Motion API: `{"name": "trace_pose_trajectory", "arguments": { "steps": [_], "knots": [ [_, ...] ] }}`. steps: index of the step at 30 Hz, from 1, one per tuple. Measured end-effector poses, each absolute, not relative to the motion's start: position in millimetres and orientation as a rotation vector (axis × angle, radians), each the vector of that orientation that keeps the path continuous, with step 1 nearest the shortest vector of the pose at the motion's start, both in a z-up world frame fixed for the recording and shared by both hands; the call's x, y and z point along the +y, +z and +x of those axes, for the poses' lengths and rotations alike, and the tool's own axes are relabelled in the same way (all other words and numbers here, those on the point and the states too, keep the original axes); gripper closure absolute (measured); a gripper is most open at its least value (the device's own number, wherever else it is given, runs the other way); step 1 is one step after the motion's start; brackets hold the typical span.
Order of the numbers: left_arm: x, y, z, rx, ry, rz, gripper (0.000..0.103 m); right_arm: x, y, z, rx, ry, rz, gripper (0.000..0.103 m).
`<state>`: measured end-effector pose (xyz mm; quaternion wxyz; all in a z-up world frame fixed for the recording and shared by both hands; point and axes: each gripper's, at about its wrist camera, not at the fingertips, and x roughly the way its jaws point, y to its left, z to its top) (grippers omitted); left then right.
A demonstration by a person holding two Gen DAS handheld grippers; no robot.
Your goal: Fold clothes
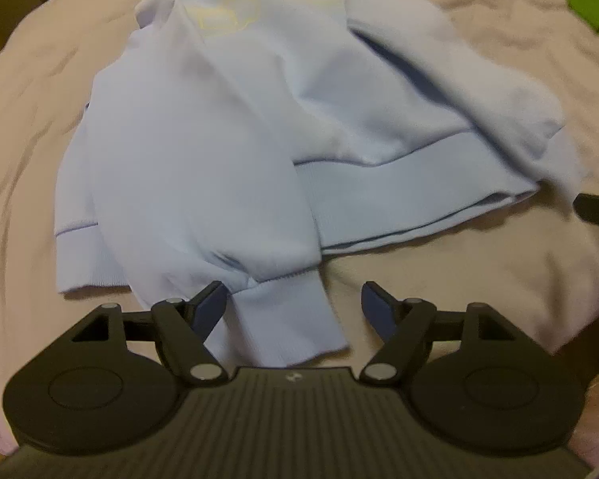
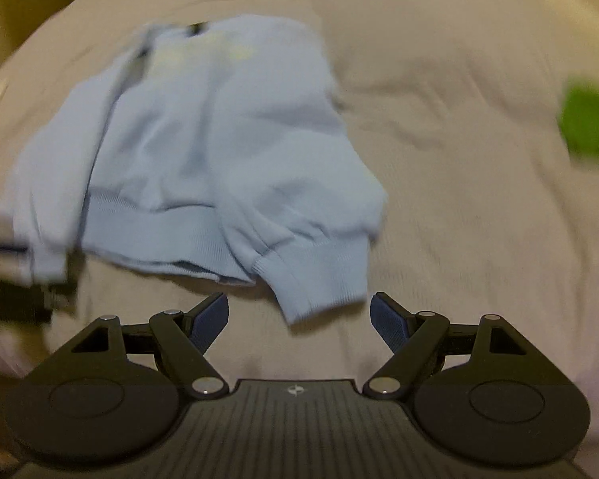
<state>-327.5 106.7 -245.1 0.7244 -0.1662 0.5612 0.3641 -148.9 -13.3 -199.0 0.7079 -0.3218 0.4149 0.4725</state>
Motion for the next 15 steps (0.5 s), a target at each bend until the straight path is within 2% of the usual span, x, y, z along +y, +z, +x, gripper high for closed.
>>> {"name": "trace_pose_trajectory", "arguments": {
  "steps": [2,4,5,6,7,8,9,11,15],
  "knots": [
    [109.5,-251.2,-328.2,1.262,0.804,-0.357,0.047,-5.6,-211.3,-161.2,0.828,1.067,-0.83,0.023],
    [114.5,-252.9,-335.8,1.274,0.798,-0.381,0.07,0.9,-225.9,-168.9,0.76,1.078,-0.935,0.024],
    [117.4,-251.5,-340.9,1.269,0.797,-0.396,0.075,4.1,-233.2,-171.0,0.738,1.079,-0.983,0.029],
    [123.0,-246.3,-348.3,1.259,0.786,-0.416,0.089,6.7,-239.7,-171.8,0.724,1.077,-1.026,0.039],
    [128.6,-239.2,-355.6,1.246,0.784,-0.427,0.092,9.4,-245.7,-172.0,0.717,1.076,-1.066,0.047],
    [134.3,-232.0,-362.9,1.232,0.781,-0.438,0.093,11.6,-250.1,-171.1,0.713,1.074,-1.102,0.076],
    [142.2,-221.7,-372.6,1.211,0.793,-0.45,0.094,12.8,-250.8,-168.4,0.716,1.071,-1.122,0.087],
    [163.5,-196.1,-398.9,1.169,0.836,-0.47,0.094,12.2,-235.9,-158.7,0.696,1.055,-1.102,0.097],
    [236.5,-129.3,-472.3,1.081,1.054,-0.428,0.094,12.8,-186.5,-129.6,0.588,0.969,-1.067,0.098]
  ]
}}
